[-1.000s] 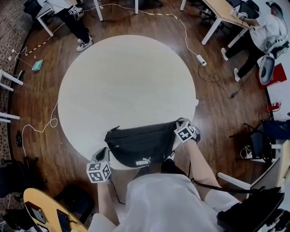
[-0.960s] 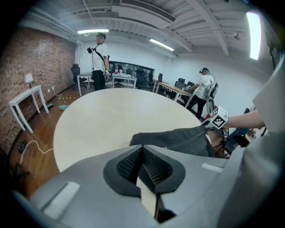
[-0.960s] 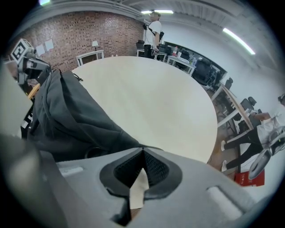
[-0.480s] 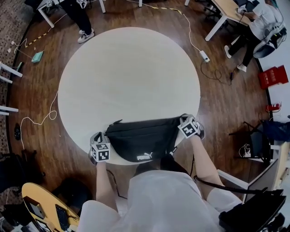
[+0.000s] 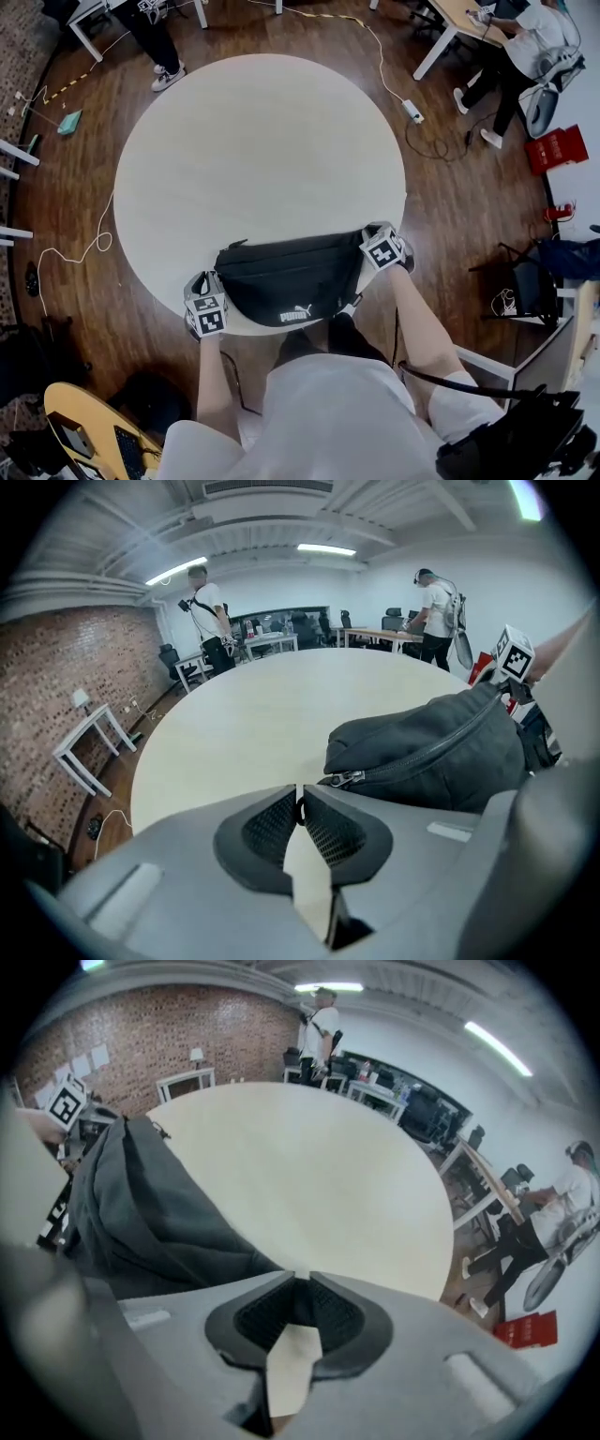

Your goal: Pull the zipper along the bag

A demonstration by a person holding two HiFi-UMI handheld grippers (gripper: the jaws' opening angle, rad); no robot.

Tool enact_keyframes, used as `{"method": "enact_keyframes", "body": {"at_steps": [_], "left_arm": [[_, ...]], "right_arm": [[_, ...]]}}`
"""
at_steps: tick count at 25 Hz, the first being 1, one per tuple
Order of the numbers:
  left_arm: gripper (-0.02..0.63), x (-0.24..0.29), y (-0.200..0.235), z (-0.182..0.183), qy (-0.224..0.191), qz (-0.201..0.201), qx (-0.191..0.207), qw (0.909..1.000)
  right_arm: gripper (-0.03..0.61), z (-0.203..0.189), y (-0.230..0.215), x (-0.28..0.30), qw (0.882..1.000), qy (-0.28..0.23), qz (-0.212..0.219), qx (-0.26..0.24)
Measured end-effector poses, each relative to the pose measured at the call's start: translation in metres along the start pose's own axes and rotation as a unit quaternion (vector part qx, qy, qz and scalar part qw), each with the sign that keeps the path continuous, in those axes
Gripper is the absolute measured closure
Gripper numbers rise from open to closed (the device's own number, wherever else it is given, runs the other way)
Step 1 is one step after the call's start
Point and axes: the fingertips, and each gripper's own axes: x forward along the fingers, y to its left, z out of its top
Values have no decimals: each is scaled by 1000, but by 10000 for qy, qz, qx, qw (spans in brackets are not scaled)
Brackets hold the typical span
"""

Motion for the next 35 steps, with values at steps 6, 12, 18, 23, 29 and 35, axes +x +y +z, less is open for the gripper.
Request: {"method": "enact_keyframes", "body": {"at_steps": [6,12,18,23,29,35], "left_arm": [[404,-38,-10,16,-678,-317,-566,9956],[343,-114,-61,23,-1286,-361,-596,9893],[302,-227,-140,40,-2484,-467,-765,9645],[302,-352,-241,0,-3205,-505,-746,9430],[336,-466,-327,-30,-3745,-556,-729,9227],[336,-536,-329,-21,-4248,-397,-528,9029]], "right_arm": [[347,26,-6,-76,9806,-1538,-673,1010],[333,6,31,-187,9324,-3054,-575,1845],[310,-18,85,-277,9084,-3958,-285,1319],[304,-113,152,-369,8904,-4479,-126,799],[305,-190,230,-455,8723,-4842,207,650],[330,-173,259,-529,8538,-5205,-62,111]]}}
